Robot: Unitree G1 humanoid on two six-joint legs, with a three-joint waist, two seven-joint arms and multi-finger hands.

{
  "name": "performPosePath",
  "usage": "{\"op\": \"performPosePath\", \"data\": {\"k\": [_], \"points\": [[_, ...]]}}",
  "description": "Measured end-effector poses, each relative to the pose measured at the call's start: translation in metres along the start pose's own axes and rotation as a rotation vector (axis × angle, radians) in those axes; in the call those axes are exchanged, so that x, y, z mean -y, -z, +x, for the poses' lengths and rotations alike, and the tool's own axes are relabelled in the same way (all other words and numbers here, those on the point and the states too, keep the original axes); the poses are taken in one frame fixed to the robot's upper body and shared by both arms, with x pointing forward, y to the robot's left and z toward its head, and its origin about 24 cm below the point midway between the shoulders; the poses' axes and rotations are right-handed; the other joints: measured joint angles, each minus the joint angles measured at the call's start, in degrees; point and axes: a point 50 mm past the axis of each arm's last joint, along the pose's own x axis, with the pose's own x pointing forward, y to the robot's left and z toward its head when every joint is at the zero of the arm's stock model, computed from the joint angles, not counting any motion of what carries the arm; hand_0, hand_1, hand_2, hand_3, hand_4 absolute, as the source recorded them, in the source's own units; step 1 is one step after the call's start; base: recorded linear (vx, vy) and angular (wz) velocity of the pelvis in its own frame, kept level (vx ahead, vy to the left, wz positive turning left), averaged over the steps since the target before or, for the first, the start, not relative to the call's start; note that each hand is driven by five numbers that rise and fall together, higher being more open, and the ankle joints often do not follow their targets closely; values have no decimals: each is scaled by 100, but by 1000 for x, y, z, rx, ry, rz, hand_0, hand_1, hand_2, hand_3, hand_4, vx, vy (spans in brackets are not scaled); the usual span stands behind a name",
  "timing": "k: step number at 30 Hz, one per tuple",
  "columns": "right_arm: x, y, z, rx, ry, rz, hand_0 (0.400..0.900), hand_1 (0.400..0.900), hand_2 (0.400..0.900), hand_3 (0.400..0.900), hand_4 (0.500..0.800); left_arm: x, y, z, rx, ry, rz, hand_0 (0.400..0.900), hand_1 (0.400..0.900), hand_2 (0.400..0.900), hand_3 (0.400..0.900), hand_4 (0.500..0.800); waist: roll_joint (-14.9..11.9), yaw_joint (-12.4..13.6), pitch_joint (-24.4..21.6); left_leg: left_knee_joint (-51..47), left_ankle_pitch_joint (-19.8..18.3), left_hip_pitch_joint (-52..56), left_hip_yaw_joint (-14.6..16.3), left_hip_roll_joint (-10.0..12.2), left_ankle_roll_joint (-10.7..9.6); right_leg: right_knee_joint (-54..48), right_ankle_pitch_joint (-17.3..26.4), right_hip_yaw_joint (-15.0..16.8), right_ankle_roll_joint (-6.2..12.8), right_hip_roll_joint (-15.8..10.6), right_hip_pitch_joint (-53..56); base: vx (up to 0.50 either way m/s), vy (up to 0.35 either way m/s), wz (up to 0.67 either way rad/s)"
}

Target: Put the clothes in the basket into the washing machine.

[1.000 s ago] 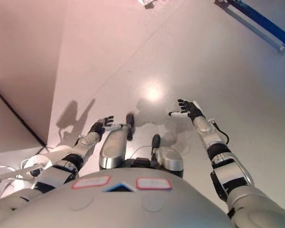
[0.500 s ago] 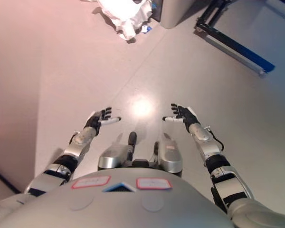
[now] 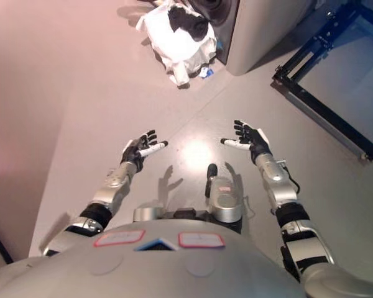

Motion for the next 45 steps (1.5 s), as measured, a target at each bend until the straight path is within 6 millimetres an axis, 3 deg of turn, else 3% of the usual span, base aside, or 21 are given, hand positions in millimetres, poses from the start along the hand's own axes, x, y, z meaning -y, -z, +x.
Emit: {"op": "performPosePath", "data": {"k": [2,4,6,8,10,11,13,16,18,19,21,22,26,29,33,36,37,39,42,43,45], "points": [[2,-3,1,10,16,11,900,900,900,900,800,-2,10,1,-53,-7,48,900,900,900,900,800,-33,133,-18,1746,496,-906,-129,-289,66,-276,-106,60,-373,170,354,447,-325,-44],[0,-2,1,3,22,20,900,900,900,900,800,-11,19,1,-108,-42,101,900,900,900,900,800,-306,339,121,1995,178,-1572,591,-554,441,-662,-63,287,-444,148,770,530,-155,-57],[1,-6,4,14,21,19,900,900,900,900,800,-17,29,-4,-148,-70,118,900,900,900,900,800,-340,499,211,1447,84,-2112,1044,-622,459,-902,-61,429,-472,254,1127,646,-55,-29],[-4,-5,5,10,11,31,900,900,900,900,800,-25,42,-10,-196,-98,141,900,900,900,900,800,-301,611,203,-268,154,-2374,1660,-323,473,-1296,-150,456,-480,421,1505,764,51,-21],[-7,-7,6,14,-2,21,900,900,900,900,800,-30,42,-10,-198,-107,163,900,900,900,900,800,-184,730,236,-1896,603,-2502,1948,-140,347,-1498,-267,434,-477,599,1859,739,98,-17],[-8,-4,6,3,-11,15,900,900,900,900,800,-32,42,-10,-202,-108,187,900,900,900,900,800,-118,735,206,-3084,669,-2261,2357,-49,342,-1490,-371,412,-468,649,1941,618,81,-21],[-12,-1,5,-10,-34,2,900,900,900,900,800,-34,44,-12,-214,-104,237,900,900,900,900,800,-59,777,176,-3906,835,-2113,2675,-57,343,-1466,-621,494,-392,663,2270,713,77,-47],[-15,12,0,-55,-55,10,900,900,900,900,800,-37,62,-21,-272,-97,276,900,900,900,900,800,-152,876,-147,-3954,1000,-1681,2290,-320,499,-1269,-1295,828,-215,437,2646,698,91,-49],[-19,22,-3,-92,-69,21,900,900,900,900,800,-38,72,-27,-313,-101,279,900,900,900,900,800,-156,812,-319,-4010,1823,-1325,2324,-382,1088,168,-1617,796,346,425,2413,556,121,-4],[-24,24,-3,-102,-77,32,900,900,900,900,800,-41,72,-27,-319,-104,295,900,900,900,900,800,-253,797,-339,-4146,1759,-1109,2347,-433,1172,1573,-1648,822,727,267,1858,529,159,28],[-30,28,-6,-108,-95,49,900,900,900,900,800,-46,63,-23,-295,-110,319,900,900,900,900,800,-452,737,-345,-4216,1461,-794,2248,-724,1230,3282,-1401,982,1158,56,973,477,207,51],[-32,26,-5,-100,-100,59,900,900,900,900,800,-49,56,-18,-282,-112,348,900,900,900,900,800,-551,625,-253,-4267,1431,-577,1867,-882,1269,4214,-1115,1000,1236,-29,597,454,199,61],[-30,21,-3,-76,-99,58,900,900,900,900,800,-45,34,-5,-214,-106,369,900,900,900,900,800,-155,376,-33,-4330,1090,21,1176,-878,1344,4455,-1081,804,1104,-139,-212,461,70,86],[-25,23,-6,-78,-71,75,900,900,900,900,800,-37,24,1,-180,-81,391,900,900,900,900,800,26,66,92,-4372,900,193,595,-932,1393,2646,-1079,790,1110,-170,-600,480,-91,75],[-24,37,-11,-129,-55,90,900,900,900,900,800,-38,28,-1,-201,-61,443,900,900,900,900,800,-159,-65,124,-4400,599,499,348,-1048,1265,-320,-483,647,1011,-161,-533,473,-96,45],[-20,53,-22,-181,-22,109,900,900,900,900,800,-29,44,-8,-237,-15,479,900,900,900,900,800,-406,-213,-23,-4375,164,972,119,-1123,1076,-514,-4,542,823,-155,-253,404,-117,41],[-14,62,-27,-214,12,119,900,900,900,900,800,-22,49,-9,-243,7,477,900,900,900,900,800,-353,-245,-107,-4218,-50,1083,128,-1001,929,-429,194,524,713,-42,-140,339,-115,32],[-4,67,-29,-239,60,141,900,900,900,900,800,-15,50,-9,-235,31,493,900,900,900,900,800,-297,-192,-148,-3502,-447,1006,397,-875,687,-511,380,521,461,185,165,245,-113,29],[3,71,-33,-254,60,149,900,900,900,900,800,-12,45,-7,-213,45,509,900,900,900,900,800,-456,-88,-184,-729,-592,-227,791,-996,110,-959,445,603,-25,241,695,188,-106,-25],[0,78,-37,-284,32,129,900,900,900,900,800,-9,43,-6,-201,50,506,900,900,900,900,800,-410,-19,-147,213,-520,-671,640,-1028,52,-961,408,712,-295,365,798,213,-67,-52],[-3,84,-38,-319,26,131,900,900,900,900,800,-8,40,-5,-184,54,506,900,900,900,900,800,-270,88,-93,1125,-386,-1228,472,-1108,206,-987,351,989,-407,521,937,211,-6,-76]]}}
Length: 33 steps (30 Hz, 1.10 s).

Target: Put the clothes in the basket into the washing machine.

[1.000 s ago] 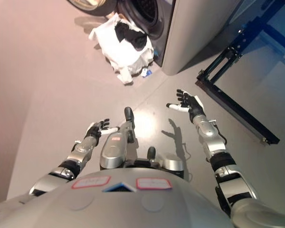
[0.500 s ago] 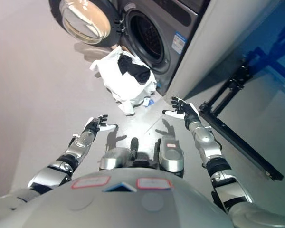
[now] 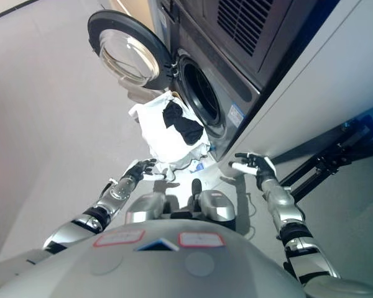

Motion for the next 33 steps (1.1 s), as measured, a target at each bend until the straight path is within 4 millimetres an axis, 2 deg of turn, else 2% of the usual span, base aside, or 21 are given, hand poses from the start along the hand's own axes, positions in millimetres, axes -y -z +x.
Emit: {"op": "performPosePath", "data": {"k": [2,3,5,7,9,10,12,13,14,15,16,19,20,21,22,24,25,27,28,29,33], "points": [[0,0,1,-6,-2,-1,900,900,900,900,800,-1,0,0,5,-3,6,900,900,900,900,800,-44,48,70,-299,37,-247,-20,17,198,-68,4,375,-29,6,134,222,56,-74],[0,0,1,-9,-2,-4,900,900,900,900,800,-3,-1,0,11,-5,10,900,900,900,900,800,-35,59,107,-591,54,-312,-129,163,195,-104,-12,512,-21,34,221,234,136,-59],[-2,1,1,-13,-5,-3,900,900,900,900,800,-10,-6,1,30,-14,50,900,900,900,900,800,-121,26,198,-1708,154,-305,-288,709,189,-172,-51,658,-90,96,359,275,185,-59],[2,1,0,-13,16,-1,900,900,900,900,800,-16,-11,2,56,-20,92,900,900,900,900,800,-61,11,203,-3663,565,-14,-444,1433,-163,-174,-133,715,-123,290,412,322,220,-69],[9,1,-1,-15,58,0,900,900,900,900,800,-18,-15,3,68,-19,114,900,900,900,900,800,40,-28,173,-4712,914,152,-724,1787,-384,-132,-257,813,-146,431,445,317,251,-54],[12,2,-1,-18,73,2,900,900,900,900,800,-17,-18,4,78,-11,135,900,900,900,900,800,55,-17,171,-4923,1095,220,-813,1798,-385,-171,-297,913,-105,439,496,262,298,-53],[19,3,-3,-25,97,-3,900,900,900,900,800,-15,-23,5,101,5,144,900,900,900,900,800,124,-49,170,-5075,1248,322,-748,1735,-330,-182,-344,1036,-11,421,518,259,344,-84],[24,4,-4,-30,119,1,900,900,900,900,800,-13,-23,5,102,18,163,900,900,900,900,800,177,-136,175,-5179,1236,481,-816,1613,-318,-288,-354,1263,179,380,615,255,360,-86],[32,4,-6,-30,143,6,900,900,900,900,800,-8,-21,4,100,36,166,900,900,900,900,800,287,-103,142,-5418,1310,849,-986,1529,-195,-279,-371,1459,265,330,623,216,359,-63],[42,1,-8,-21,167,1,900,900,900,900,800,-4,-19,2,103,48,159,900,900,900,900,800,487,-145,128,-5538,1268,1097,-848,1488,-194,-277,-426,1505,366,308,627,202,369,-48],[47,-2,-8,-11,187,20,900,900,900,900,800,-4,-19,2,103,51,167,900,900,900,900,800,510,-285,146,-5538,1248,1130,-816,1354,-251,-234,-470,1556,494,127,631,190,368,-47],[55,-8,-9,20,220,52,900,900,900,900,800,-13,-23,4,114,33,186,900,900,900,900,800,526,-293,147,-5534,1174,1235,-415,1001,-38,294,-796,1519,901,-271,351,67,284,-94],[53,-8,-9,22,216,54,900,900,900,900,800,-18,-25,4,116,20,194,900,900,900,900,800,489,-329,141,-5524,1139,1294,-285,861,81,379,-785,1514,964,-375,228,-100,267,-129],[49,-14,-5,38,203,59,900,900,900,900,800,-25,-26,4,119,0,202,900,900,900,900,800,491,-197,190,-5526,1161,1309,23,860,143,659,-829,1490,1060,-399,63,-136,280,-114],[43,-24,1,63,195,70,900,900,900,900,800,-34,-26,4,118,-27,213,900,900,900,900,800,494,-86,252,-5517,1153,1296,385,905,216,973,-823,904,1044,-485,-219,-113,298,-125],[29,-37,13,88,177,94,900,900,900,900,800,-46,-21,3,102,-68,208,900,900,900,900,800,527,107,297,-5530,1116,1322,1086,1004,327,1476,-988,-1094,955,-1067,-469,-19,204,-126],[25,-43,16,99,173,101,900,900,900,900,800,-49,-21,2,101,-86,205,900,900,900,900,800,564,278,295,-5542,1105,1324,1379,1069,332,1648,-1010,-1676,990,-1321,-532,55,69,-93],[16,-56,22,132,147,113,900,900,900,900,800,-59,-14,0,81,-110,218,900,900,900,900,800,521,434,306,-5532,1110,1310,1700,1121,289,1394,-1014,-1812,1053,-1495,-439,80,15,-53],[8,-59,25,140,130,128,900,900,900,900,800,-64,-6,-3,59,-119,228,900,900,900,900,800,384,446,266,-5534,1113,1309,1786,1062,226,941,-880,-1741,1198,-1580,-255,81,3,-28],[4,-60,26,139,125,138,900,900,900,900,800,-64,-2,-4,36,-122,228,900,900,900,900,800,406,390,253,-5535,1139,1324,1724,1089,170,472,-650,-1588,1449,-1443,9,83,22,-29],[21,-63,23,146,180,114,900,900,900,900,800,-56,-11,-5,94,-93,276,900,900,900,900,800,633,303,120,-5538,1160,1328,1472,1282,134,-166,-359,-1468,1271,-1147,251,79,9,1]]}}
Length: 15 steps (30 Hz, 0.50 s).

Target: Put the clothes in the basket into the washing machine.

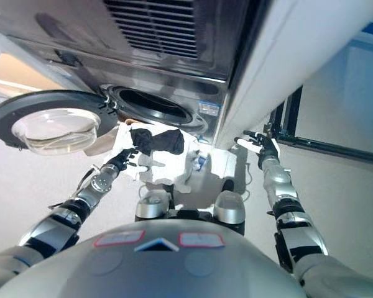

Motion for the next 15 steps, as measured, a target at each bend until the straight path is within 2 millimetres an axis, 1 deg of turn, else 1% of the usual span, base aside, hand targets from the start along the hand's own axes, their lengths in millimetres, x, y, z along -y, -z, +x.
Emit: {"op": "performPosePath", "data": {"k": [2,3,4,6,10,11,13,15], "points": [[14,-3,0,6,40,-16,900,900,900,900,800,-2,-11,2,50,-2,28,900,900,900,900,800,10,-99,-29,0,10,-6,-70,15,-28,-149,64,-45,-15,33,88,35,-31,9],[19,-5,-1,10,56,-21,900,900,900,900,800,-3,-14,2,71,-3,43,900,900,900,900,800,11,-176,-32,0,8,-6,-123,16,-75,-241,104,-77,-14,43,148,20,-32,3],[25,-5,-1,12,73,-21,900,900,900,900,800,-4,-17,3,83,-4,59,900,900,900,900,800,16,-218,-66,0,3,-19,-146,16,-176,-306,126,-104,-11,48,177,0,0,0],[33,-3,-3,1,100,-13,900,900,900,900,800,-7,-20,3,100,-9,95,900,900,900,900,800,-1,-269,-86,-1,4,-19,-144,-6,-194,-306,130,-100,-4,44,176,0,0,0],[35,10,-8,-31,105,-24,900,900,900,900,800,-20,-29,2,151,-25,224,900,900,900,900,800,-13,-300,-147,-1,12,-116,-152,-15,-205,-306,138,-100,-11,10,86,-22,-5,-3],[36,13,-9,-40,108,-27,900,900,900,900,800,-22,-30,2,161,-32,249,900,900,900,900,800,2,-300,-183,-1,14,-162,-145,-24,-209,-306,158,-90,17,5,33,-84,2,-6],[37,15,-10,-46,110,-37,900,900,900,900,800,-25,-35,6,165,-38,328,900,900,900,900,800,44,-314,-220,4,42,-292,-138,-71,-214,-303,222,-51,39,-8,-109,-163,16,-7],[36,13,-9,-35,113,-52,900,900,900,900,800,-31,-48,11,195,-63,427,900,900,900,900,800,63,-313,-218,4,102,-529,-123,-90,-199,-264,269,36,47,-29,-383,-275,25,-7]]}}
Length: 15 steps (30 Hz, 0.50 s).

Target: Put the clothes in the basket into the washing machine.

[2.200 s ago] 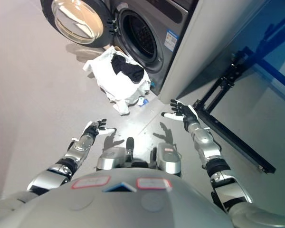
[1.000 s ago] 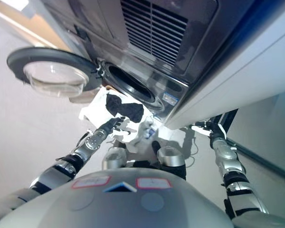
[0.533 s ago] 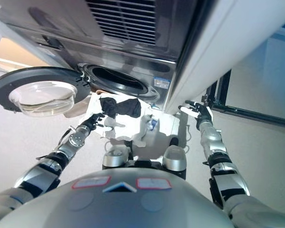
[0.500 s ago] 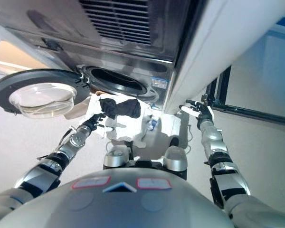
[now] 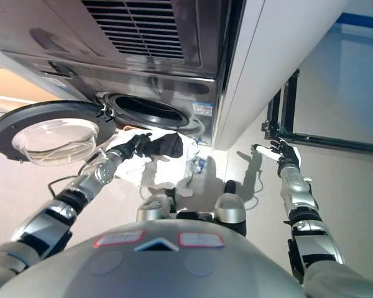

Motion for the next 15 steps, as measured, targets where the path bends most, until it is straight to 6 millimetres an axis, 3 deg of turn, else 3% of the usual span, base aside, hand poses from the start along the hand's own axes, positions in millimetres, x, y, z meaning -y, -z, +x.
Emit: {"op": "performPosePath", "data": {"k": [2,8,11,15], "points": [[-1,-8,3,26,3,1,900,900,900,900,800,-20,-13,10,44,-53,109,900,900,900,900,800,-4,-16,140,4,99,-273,-10,-7,2,126,41,18,-10,-12,-321,-353,18,-4],[-7,-67,21,181,56,37,900,900,900,900,800,-131,-60,36,116,-374,400,900,900,900,900,800,-171,-179,1395,788,183,-1658,-124,-23,43,1042,-7,138,-37,-126,-1750,-218,-41,10],[-5,-84,22,255,83,73,900,900,900,900,800,-166,-66,34,97,-473,490,900,900,900,900,800,-217,-261,1736,1156,154,-2329,-173,-19,63,1556,-116,177,-123,-186,-2475,-90,-21,0],[-5,-96,23,290,105,107,900,900,900,900,800,-197,-65,30,38,-556,562,900,900,900,900,800,-282,-363,2028,1549,82,-2970,-193,-5,74,2024,-233,274,-176,-214,-3177,-69,-6,-7]]}}
